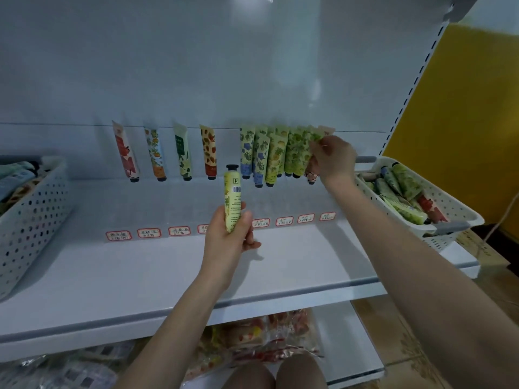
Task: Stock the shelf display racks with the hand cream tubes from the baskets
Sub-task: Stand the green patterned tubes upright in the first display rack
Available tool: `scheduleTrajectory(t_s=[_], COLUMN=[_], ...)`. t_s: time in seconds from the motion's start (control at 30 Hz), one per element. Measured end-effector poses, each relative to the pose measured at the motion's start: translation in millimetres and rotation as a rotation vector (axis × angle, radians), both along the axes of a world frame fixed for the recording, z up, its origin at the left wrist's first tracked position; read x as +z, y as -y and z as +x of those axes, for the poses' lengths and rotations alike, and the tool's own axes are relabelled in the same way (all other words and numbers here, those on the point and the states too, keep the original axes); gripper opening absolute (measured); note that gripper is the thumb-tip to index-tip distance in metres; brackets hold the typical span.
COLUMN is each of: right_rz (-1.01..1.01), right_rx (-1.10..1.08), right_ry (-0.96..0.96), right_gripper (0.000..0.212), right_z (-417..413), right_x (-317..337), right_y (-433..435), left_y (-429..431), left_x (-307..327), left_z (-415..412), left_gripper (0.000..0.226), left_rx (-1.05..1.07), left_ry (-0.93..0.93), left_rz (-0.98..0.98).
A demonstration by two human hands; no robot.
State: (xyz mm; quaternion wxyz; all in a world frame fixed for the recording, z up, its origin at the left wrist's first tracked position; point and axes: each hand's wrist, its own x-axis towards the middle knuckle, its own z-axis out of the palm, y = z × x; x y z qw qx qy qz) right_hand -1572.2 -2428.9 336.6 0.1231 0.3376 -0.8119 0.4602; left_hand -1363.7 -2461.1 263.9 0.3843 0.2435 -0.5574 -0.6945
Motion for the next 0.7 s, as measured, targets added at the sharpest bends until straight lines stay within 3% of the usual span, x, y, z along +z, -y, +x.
scheduleTrajectory(t_s=[0.17, 0.4, 0.7], right_rz=[0.054, 0.091, 0.182], right_rx=[0.021, 0.066, 0.081], right_ry=[-0.042, 0.038, -0.019], right_gripper=[0.047, 0.03, 0.034], right_z=[-13.6, -18.7, -20.4], right_x=[-11.6, -21.6, -19.0], right_y=[15.8, 22.3, 27.0], left_y=[7.1, 11.3, 10.0], left_x=[-4.8, -9.9, -12.0], left_z=[-5.3, -9.8, -13.5], left_gripper=[0.013, 0.016, 0.01], left_rx=[0.006, 0.01, 0.014], left_ry=[0.014, 0.03, 0.037], left_rz=[-0.013, -0.015, 0.013])
